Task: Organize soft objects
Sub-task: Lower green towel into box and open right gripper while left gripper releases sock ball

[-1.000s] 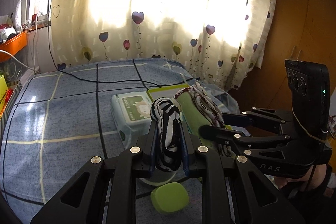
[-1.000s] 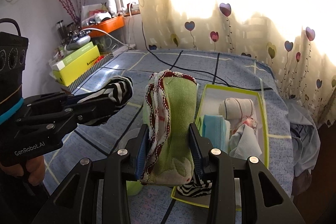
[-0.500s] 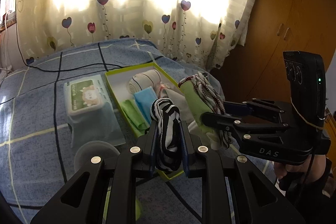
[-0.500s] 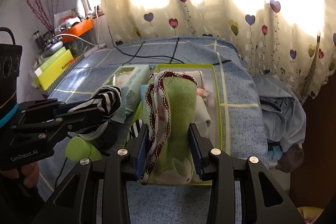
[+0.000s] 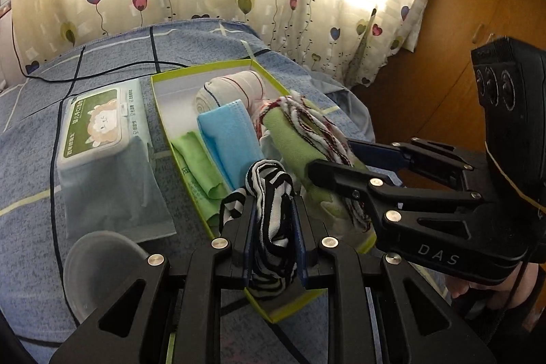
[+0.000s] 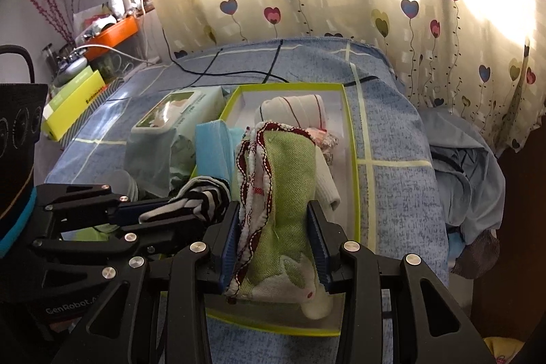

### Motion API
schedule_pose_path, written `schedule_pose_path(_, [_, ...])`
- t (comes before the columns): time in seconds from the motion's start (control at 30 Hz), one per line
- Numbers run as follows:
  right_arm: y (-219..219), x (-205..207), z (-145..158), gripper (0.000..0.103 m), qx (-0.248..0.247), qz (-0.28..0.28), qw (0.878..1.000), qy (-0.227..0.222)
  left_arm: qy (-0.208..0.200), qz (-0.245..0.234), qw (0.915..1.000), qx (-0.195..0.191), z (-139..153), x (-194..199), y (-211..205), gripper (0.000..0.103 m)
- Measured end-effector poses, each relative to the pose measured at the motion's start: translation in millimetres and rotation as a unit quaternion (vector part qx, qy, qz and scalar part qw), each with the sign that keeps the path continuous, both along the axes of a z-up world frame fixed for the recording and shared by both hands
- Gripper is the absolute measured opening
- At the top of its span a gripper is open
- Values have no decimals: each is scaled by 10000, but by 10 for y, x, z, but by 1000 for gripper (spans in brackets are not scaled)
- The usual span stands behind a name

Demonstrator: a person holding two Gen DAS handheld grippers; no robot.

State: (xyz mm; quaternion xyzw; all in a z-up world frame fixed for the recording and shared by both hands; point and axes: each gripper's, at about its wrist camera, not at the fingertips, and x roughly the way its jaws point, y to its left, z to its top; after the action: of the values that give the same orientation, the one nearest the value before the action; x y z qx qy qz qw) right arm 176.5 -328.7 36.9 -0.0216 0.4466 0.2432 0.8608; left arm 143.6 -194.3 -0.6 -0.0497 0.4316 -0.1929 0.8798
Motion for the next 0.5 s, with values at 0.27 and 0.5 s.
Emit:
schedule_pose_path(0.27, [-4, 156, 1, 49, 138, 61, 9999, 58, 131, 11, 9998, -160, -51, 97, 37, 27])
schedule_pose_path(0.5, [-120, 59, 108, 52, 306, -73, 9994, -119, -3, 7, 9998, -219, 22, 44, 83, 48])
